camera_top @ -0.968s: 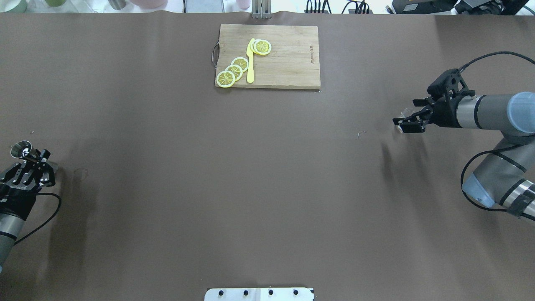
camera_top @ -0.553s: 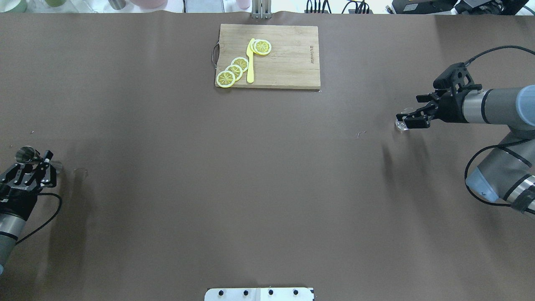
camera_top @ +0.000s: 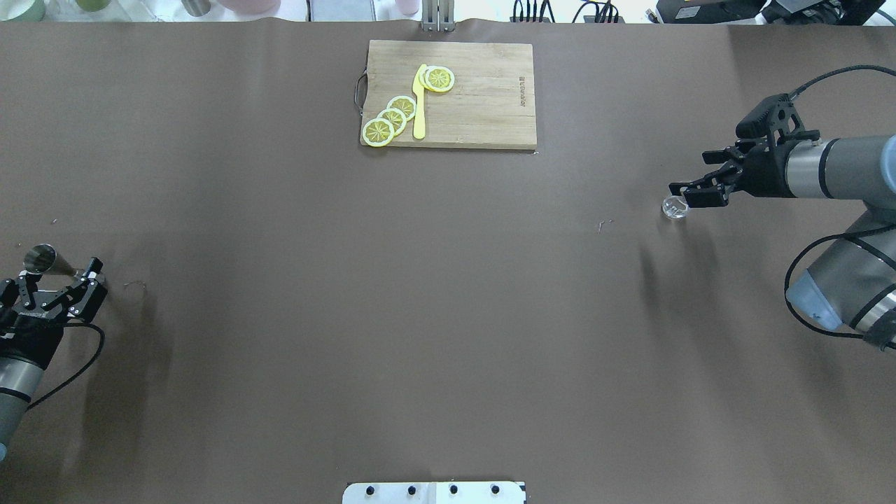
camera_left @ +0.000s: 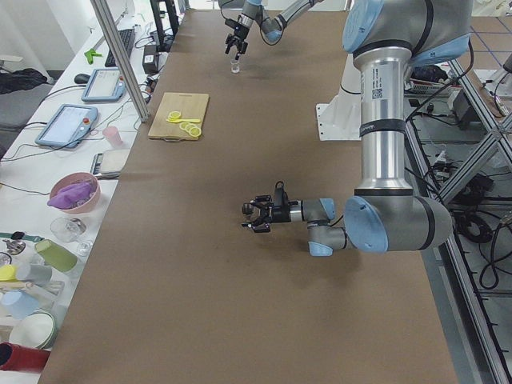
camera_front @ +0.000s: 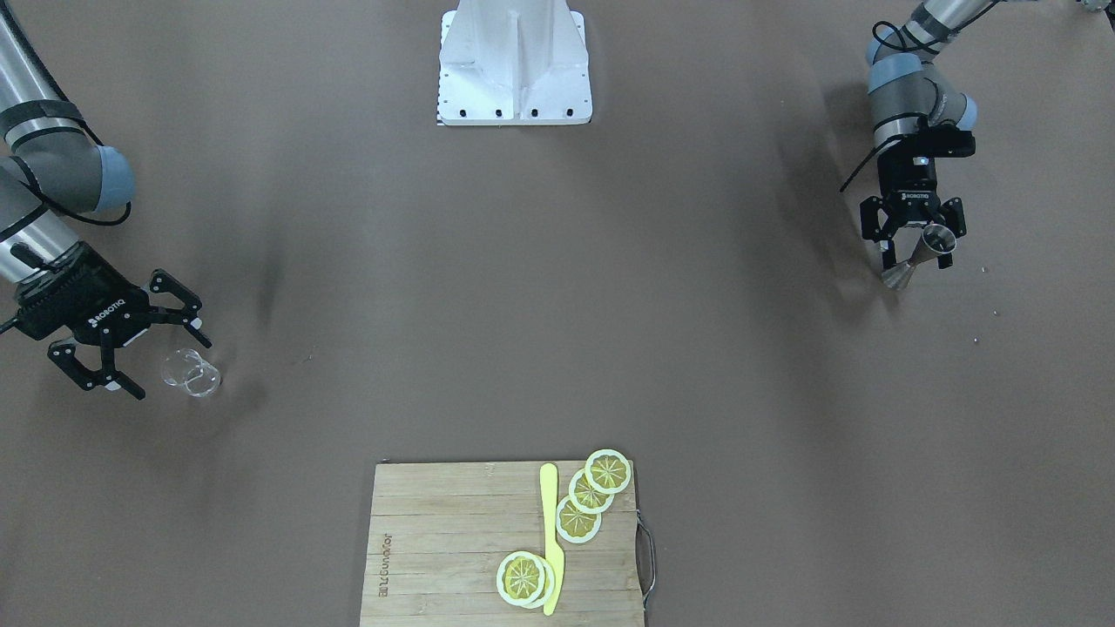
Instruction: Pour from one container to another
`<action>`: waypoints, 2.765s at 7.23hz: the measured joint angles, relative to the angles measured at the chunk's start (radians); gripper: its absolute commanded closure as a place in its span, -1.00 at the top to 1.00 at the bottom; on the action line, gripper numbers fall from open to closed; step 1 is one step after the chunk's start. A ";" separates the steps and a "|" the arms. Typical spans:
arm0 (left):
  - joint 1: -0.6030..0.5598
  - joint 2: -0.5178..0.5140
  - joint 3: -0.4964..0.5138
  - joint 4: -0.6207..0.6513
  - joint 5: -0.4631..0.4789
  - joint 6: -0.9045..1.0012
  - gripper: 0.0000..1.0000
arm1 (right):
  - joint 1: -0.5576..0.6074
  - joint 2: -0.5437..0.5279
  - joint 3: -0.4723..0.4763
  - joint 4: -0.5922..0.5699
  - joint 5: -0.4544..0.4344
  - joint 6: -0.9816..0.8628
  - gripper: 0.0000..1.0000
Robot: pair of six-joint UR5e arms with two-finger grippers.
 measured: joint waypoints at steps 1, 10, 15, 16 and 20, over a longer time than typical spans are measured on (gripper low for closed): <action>0.002 0.001 -0.004 -0.001 0.000 0.001 0.95 | 0.004 -0.002 0.005 -0.001 0.004 0.001 0.99; 0.005 0.194 -0.282 0.011 -0.014 0.088 0.95 | 0.230 -0.175 0.147 -0.201 0.046 0.038 0.98; -0.095 0.220 -0.538 0.150 -0.225 0.292 0.95 | 0.394 -0.200 0.156 -0.540 0.126 0.046 0.99; -0.133 0.178 -0.555 0.201 -0.285 0.332 0.95 | 0.415 -0.206 0.156 -0.588 0.151 0.046 1.00; -0.313 -0.075 -0.557 0.500 -0.554 0.381 0.94 | 0.518 -0.185 0.162 -0.852 0.301 0.044 1.00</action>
